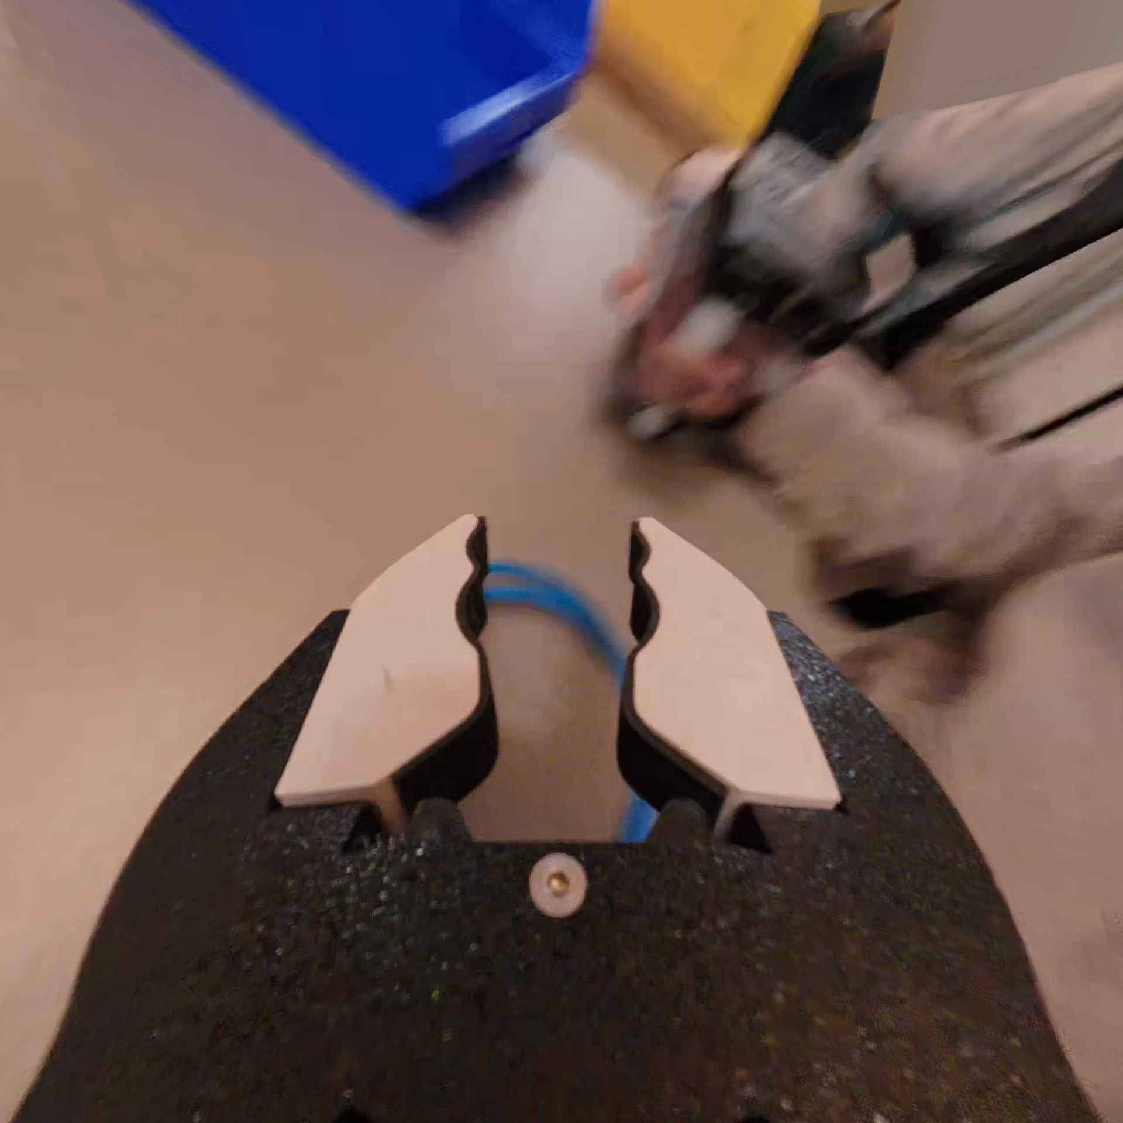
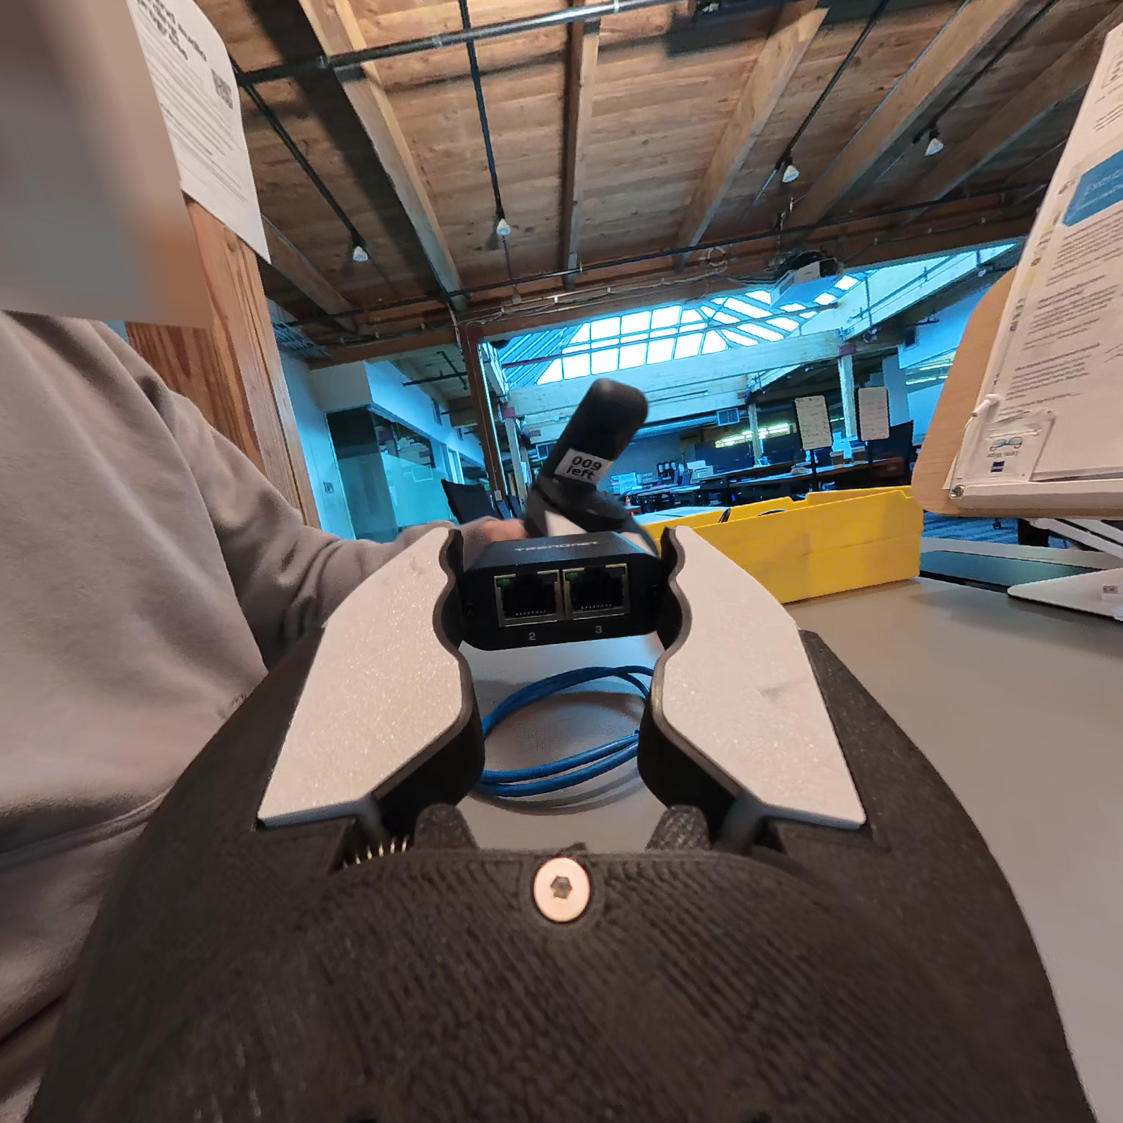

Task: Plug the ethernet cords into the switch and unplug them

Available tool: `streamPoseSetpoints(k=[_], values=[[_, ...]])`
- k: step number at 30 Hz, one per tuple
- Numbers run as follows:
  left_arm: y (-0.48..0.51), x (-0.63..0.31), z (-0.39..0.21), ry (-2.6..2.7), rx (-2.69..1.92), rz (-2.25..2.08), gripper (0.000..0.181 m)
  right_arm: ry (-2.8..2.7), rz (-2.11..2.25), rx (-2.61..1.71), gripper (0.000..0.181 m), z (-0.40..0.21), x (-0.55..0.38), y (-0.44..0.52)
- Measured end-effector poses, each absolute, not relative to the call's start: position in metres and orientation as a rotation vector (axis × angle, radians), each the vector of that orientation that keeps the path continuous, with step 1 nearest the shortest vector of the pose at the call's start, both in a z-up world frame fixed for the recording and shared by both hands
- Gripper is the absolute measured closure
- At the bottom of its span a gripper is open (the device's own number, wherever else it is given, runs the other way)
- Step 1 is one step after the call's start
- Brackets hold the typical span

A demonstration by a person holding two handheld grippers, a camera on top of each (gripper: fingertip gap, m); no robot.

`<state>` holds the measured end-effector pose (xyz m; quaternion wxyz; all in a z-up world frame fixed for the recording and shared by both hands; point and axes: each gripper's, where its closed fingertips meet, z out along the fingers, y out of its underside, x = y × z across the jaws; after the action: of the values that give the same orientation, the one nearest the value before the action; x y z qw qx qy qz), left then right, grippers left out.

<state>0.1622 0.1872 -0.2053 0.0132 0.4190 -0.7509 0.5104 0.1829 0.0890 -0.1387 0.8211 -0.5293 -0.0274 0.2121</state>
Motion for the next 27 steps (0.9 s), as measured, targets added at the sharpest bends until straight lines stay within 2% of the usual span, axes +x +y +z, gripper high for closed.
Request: streamPoseSetpoints(k=[1,3,6,8,11,12,18,27], values=[[0.164,0.156,-0.193,-2.127,1.271,1.659,0.134,-0.065,0.447,-1.129,0.119,-0.139,0.182,0.090],[0.132,0.154,-0.178,-1.796,1.240,1.737,0.120,-0.067,0.416,-1.141,0.119,-0.140,0.181,0.092],[0.105,0.157,-0.174,-1.472,1.221,1.728,0.112,-0.087,0.384,-1.155,0.119,-0.140,0.177,0.094],[0.091,0.154,-0.166,-1.335,1.139,1.723,0.131,-0.115,0.361,-1.187,0.119,-0.143,0.172,0.098],[0.080,0.155,-0.158,-1.226,1.108,1.691,0.143,-0.200,0.282,-1.283,0.119,-0.151,0.159,0.109],[0.081,0.158,-0.162,-1.252,1.132,1.687,0.155,-0.219,0.236,-1.302,0.119,-0.152,0.158,0.113],[0.092,0.155,-0.170,-1.483,1.238,1.559,0.158,-0.333,-0.033,-1.484,0.119,-0.168,0.157,0.123],[0.098,0.156,-0.164,-1.620,1.301,1.473,0.158,-0.305,-0.120,-1.477,0.119,-0.162,0.159,0.129]])
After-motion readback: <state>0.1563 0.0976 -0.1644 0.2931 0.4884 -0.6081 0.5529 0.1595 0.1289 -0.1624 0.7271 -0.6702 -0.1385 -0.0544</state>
